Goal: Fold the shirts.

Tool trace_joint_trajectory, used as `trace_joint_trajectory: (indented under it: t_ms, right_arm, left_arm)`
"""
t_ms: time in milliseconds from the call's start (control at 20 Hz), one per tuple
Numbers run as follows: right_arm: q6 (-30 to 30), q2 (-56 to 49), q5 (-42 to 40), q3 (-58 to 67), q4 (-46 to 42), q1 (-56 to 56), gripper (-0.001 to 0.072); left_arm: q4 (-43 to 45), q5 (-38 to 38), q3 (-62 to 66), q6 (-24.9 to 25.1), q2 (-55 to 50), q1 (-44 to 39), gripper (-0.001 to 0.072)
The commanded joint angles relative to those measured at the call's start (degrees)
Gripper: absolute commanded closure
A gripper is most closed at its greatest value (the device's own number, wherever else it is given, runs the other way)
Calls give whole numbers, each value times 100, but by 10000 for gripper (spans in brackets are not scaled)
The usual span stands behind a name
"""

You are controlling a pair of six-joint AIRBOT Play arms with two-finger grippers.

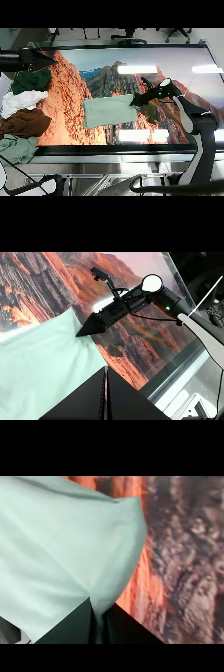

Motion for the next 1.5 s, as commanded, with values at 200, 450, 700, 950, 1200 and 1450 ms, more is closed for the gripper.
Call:
trace_joint_trajectory:
  t_ms: [200, 450, 700, 950, 1200, 1450]
  right_arm:
    - [236, 938, -238, 151, 151, -986, 695]
    - [1397, 1814, -125, 142, -1812, -2730, 695]
    - [2538, 2745, -120, -505, -3740, -4295, 695]
    - [4100, 3985, -317, -2771, -5630, -5204, 695]
    - [4308, 4811, -798, -4900, -5204, -5425, 695]
    - [4142, 4857, -774, -4911, -5217, -5431, 344]
  left_arm:
    - [4, -17, -2, 9, 4, -2, 694]
    - [4, -17, -2, 109, 4, -2, 694]
    - [4, -15, -2, 264, 4, -4, 694]
    - [9, 59, -4, 409, 4, -136, 694]
    - [9, 127, -4, 505, 2, -599, 694]
    - [9, 422, -4, 616, 4, -962, 694]
